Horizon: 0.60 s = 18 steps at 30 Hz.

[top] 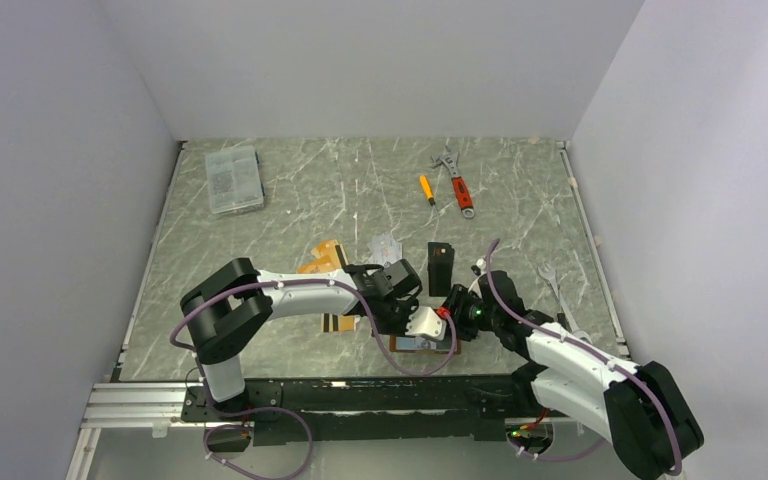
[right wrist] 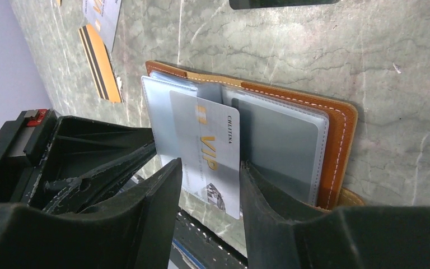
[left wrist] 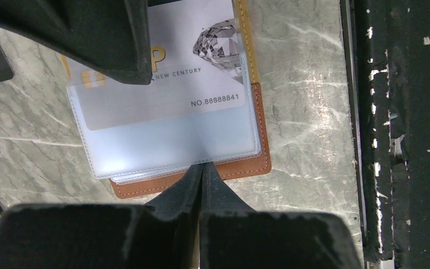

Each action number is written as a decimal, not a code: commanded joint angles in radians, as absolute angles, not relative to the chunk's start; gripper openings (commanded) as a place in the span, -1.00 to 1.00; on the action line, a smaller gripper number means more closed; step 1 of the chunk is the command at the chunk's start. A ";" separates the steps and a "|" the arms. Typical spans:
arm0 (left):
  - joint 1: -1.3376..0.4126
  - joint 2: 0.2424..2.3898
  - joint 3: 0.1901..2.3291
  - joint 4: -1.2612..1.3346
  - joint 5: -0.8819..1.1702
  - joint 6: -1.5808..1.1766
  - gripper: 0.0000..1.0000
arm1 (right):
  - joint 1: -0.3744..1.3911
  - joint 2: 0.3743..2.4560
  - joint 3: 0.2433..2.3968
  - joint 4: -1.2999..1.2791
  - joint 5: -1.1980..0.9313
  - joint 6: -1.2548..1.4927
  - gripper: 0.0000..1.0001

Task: Put the credit cards into the card holder
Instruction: Insert the credit card into the card holder.

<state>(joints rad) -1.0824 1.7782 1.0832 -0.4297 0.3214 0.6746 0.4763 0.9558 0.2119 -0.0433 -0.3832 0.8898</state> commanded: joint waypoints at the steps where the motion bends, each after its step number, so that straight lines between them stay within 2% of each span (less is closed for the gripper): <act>1: -1.097 1.804 1.068 -0.469 0.308 0.688 -0.91 | 0.473 0.966 0.206 -0.080 -0.395 0.880 -0.12; 18: -1.091 1.732 1.000 -0.424 0.303 0.703 -0.93 | 0.608 1.062 0.319 -0.036 -0.312 0.894 -0.16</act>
